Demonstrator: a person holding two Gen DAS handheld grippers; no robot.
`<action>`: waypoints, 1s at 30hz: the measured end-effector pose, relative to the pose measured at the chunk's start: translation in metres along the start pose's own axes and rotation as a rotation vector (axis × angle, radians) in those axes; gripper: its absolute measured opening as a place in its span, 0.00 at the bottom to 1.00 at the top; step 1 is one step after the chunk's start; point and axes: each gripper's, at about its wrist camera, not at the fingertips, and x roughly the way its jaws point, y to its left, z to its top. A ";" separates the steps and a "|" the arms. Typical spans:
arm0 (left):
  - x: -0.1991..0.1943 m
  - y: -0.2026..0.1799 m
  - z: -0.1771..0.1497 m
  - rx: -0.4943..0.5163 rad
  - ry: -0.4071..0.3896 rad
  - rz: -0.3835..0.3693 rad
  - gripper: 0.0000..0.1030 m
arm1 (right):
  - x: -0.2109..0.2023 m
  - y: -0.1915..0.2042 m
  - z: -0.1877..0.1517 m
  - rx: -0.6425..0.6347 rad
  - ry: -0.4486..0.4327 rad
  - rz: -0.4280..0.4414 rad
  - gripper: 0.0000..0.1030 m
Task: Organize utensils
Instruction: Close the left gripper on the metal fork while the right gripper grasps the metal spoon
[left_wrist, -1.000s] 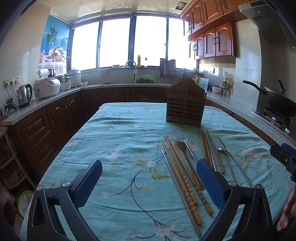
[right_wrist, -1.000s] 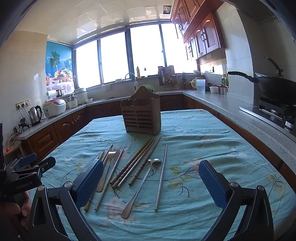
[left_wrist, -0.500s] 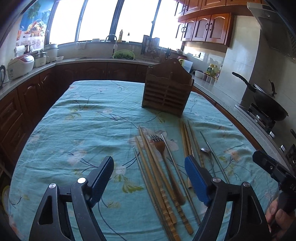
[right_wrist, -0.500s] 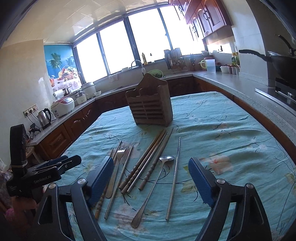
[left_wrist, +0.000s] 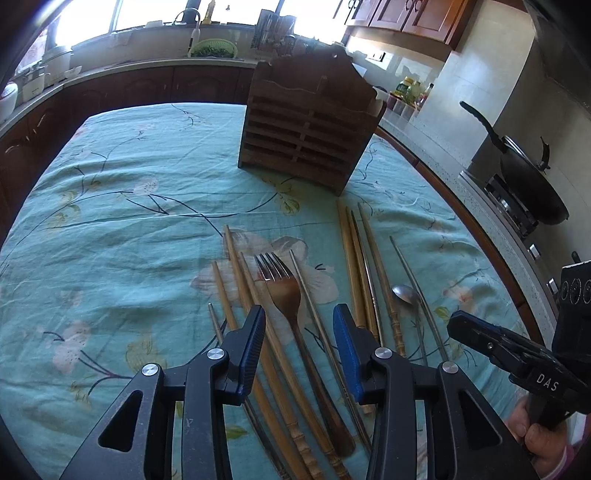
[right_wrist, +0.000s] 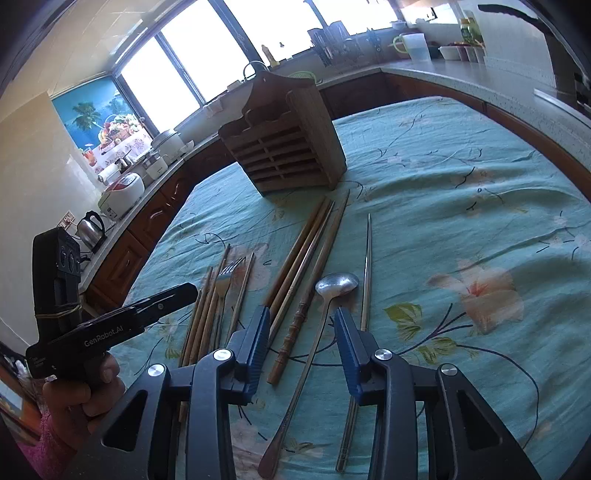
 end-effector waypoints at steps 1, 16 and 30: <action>0.006 0.001 0.004 -0.001 0.016 -0.003 0.36 | 0.004 -0.001 0.001 0.007 0.012 0.000 0.34; 0.055 0.015 0.045 -0.008 0.114 -0.042 0.26 | 0.039 -0.022 0.016 0.102 0.106 0.056 0.22; 0.043 0.017 0.046 -0.002 0.042 -0.119 0.02 | 0.025 -0.015 0.021 0.093 0.065 0.093 0.02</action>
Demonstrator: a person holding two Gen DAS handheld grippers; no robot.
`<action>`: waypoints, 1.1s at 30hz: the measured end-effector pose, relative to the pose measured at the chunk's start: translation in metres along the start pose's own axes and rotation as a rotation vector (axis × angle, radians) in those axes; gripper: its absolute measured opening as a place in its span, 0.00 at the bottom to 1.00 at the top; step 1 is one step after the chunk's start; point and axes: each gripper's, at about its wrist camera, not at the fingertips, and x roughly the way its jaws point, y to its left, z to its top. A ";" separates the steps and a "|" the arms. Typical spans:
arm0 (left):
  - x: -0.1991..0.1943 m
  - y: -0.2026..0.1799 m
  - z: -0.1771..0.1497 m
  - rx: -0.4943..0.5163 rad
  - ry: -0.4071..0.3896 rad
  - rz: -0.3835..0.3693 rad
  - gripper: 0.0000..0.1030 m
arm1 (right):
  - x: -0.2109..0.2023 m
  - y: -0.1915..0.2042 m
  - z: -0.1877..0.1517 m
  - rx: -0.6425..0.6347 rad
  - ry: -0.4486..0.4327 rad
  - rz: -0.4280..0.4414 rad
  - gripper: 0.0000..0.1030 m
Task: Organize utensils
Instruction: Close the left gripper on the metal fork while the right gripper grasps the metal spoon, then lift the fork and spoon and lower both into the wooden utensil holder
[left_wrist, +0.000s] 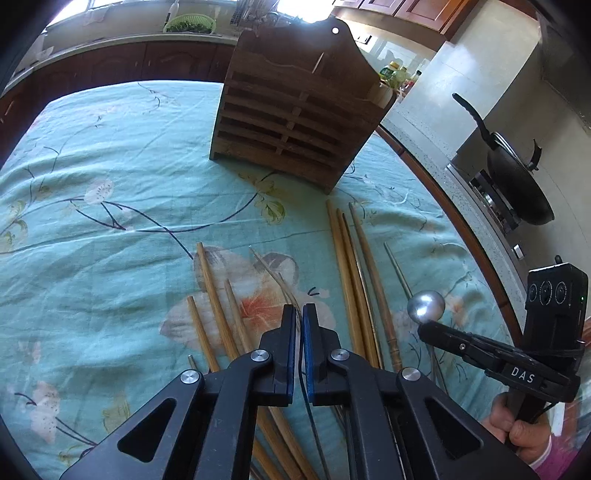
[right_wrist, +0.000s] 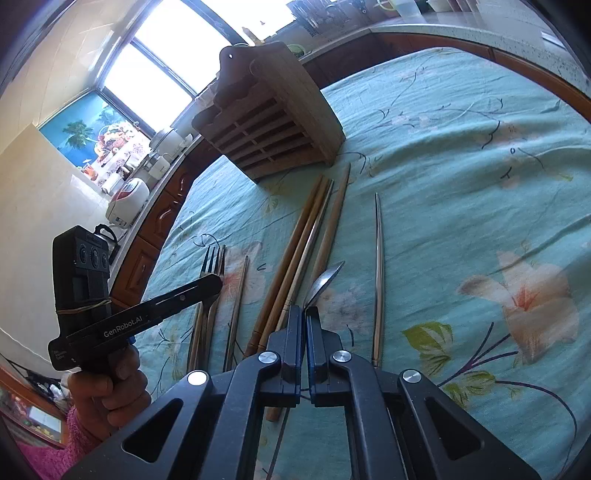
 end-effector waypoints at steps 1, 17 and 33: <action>-0.006 0.000 -0.001 -0.002 -0.011 -0.003 0.02 | -0.003 0.003 0.001 -0.002 -0.008 0.005 0.02; -0.119 -0.005 -0.017 -0.040 -0.281 -0.031 0.01 | -0.071 0.057 0.037 -0.169 -0.241 -0.033 0.02; -0.131 -0.007 -0.004 -0.058 -0.376 -0.024 0.01 | -0.084 0.076 0.084 -0.240 -0.388 -0.076 0.02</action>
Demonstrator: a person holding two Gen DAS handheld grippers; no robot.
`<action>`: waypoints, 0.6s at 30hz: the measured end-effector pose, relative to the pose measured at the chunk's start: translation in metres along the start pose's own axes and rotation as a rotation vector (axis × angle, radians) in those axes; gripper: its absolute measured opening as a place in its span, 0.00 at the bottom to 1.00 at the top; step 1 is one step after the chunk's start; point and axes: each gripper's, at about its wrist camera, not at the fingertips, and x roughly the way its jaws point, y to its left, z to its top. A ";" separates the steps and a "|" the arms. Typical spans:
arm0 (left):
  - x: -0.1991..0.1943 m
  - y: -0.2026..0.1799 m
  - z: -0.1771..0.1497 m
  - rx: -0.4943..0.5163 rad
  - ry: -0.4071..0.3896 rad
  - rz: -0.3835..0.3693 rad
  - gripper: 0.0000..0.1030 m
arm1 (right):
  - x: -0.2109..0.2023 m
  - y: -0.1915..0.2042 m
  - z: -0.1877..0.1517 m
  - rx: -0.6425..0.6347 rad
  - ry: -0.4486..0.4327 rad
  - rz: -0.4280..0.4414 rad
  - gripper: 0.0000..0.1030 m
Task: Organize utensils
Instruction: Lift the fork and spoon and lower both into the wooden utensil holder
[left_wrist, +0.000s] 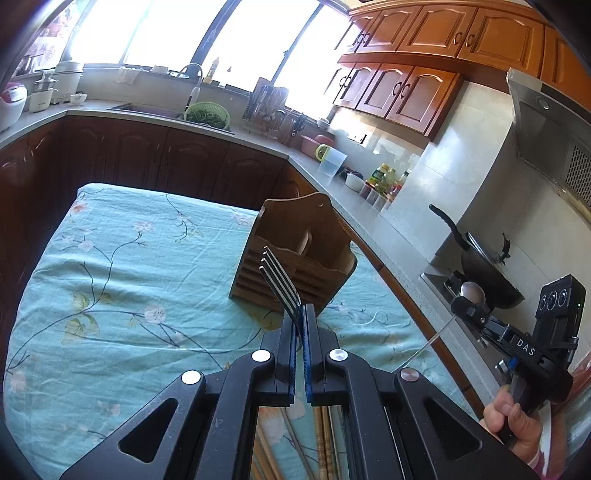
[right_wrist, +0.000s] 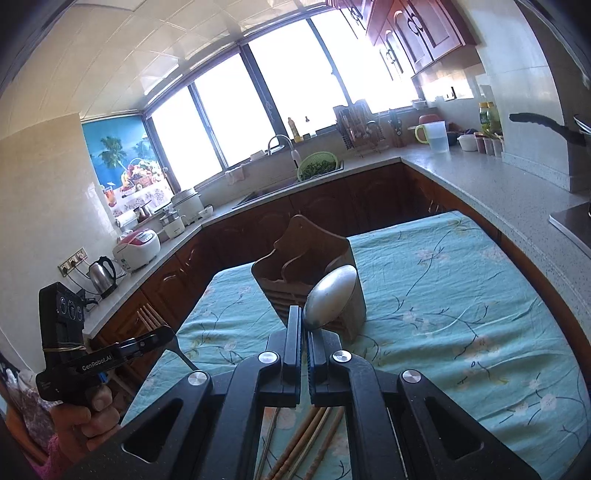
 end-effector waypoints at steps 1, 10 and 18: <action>0.002 0.000 0.003 0.003 -0.007 0.000 0.01 | 0.002 0.000 0.003 -0.002 -0.008 -0.001 0.02; 0.026 -0.005 0.063 0.030 -0.125 -0.011 0.01 | 0.023 0.009 0.058 -0.080 -0.118 -0.041 0.02; 0.087 -0.003 0.104 0.080 -0.190 0.006 0.01 | 0.072 0.002 0.097 -0.112 -0.153 -0.086 0.02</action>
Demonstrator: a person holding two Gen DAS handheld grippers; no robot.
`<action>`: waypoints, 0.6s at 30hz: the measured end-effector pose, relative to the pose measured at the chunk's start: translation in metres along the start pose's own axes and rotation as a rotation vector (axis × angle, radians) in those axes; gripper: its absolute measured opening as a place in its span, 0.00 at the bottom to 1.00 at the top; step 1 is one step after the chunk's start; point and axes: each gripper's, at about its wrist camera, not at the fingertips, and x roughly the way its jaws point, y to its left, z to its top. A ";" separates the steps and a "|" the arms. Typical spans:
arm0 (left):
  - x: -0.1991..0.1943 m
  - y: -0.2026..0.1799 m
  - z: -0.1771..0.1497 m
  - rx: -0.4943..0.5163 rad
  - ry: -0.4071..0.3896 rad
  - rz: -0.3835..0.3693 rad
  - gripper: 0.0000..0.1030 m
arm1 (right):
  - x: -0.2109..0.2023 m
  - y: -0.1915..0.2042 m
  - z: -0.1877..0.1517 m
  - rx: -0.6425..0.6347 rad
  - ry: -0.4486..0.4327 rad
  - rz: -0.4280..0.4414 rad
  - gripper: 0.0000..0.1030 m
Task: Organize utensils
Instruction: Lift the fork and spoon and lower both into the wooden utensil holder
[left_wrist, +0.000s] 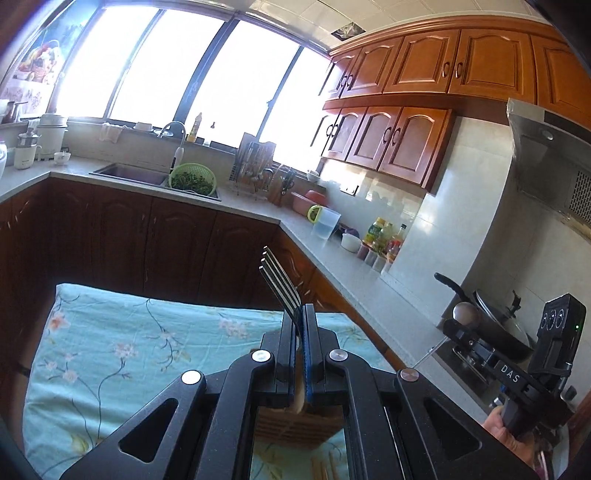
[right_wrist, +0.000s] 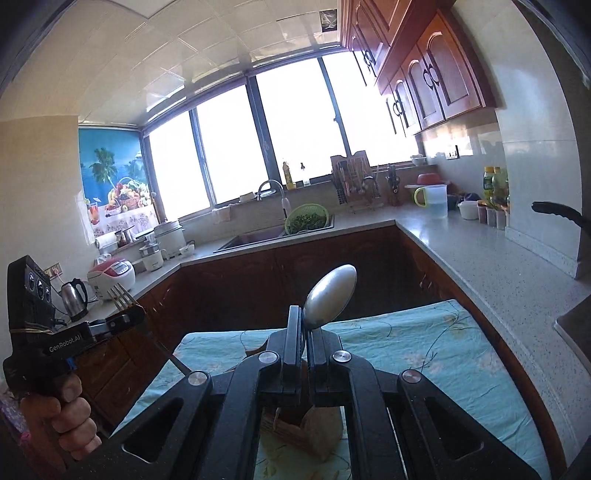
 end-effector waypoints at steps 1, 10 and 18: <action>0.013 0.002 -0.002 0.006 0.003 0.010 0.01 | 0.009 -0.001 -0.001 -0.007 0.009 -0.010 0.02; 0.116 0.028 -0.025 -0.021 0.096 0.056 0.01 | 0.065 0.000 -0.044 -0.052 0.130 -0.042 0.02; 0.155 0.031 -0.033 -0.018 0.147 0.056 0.02 | 0.084 -0.010 -0.069 -0.034 0.197 -0.046 0.03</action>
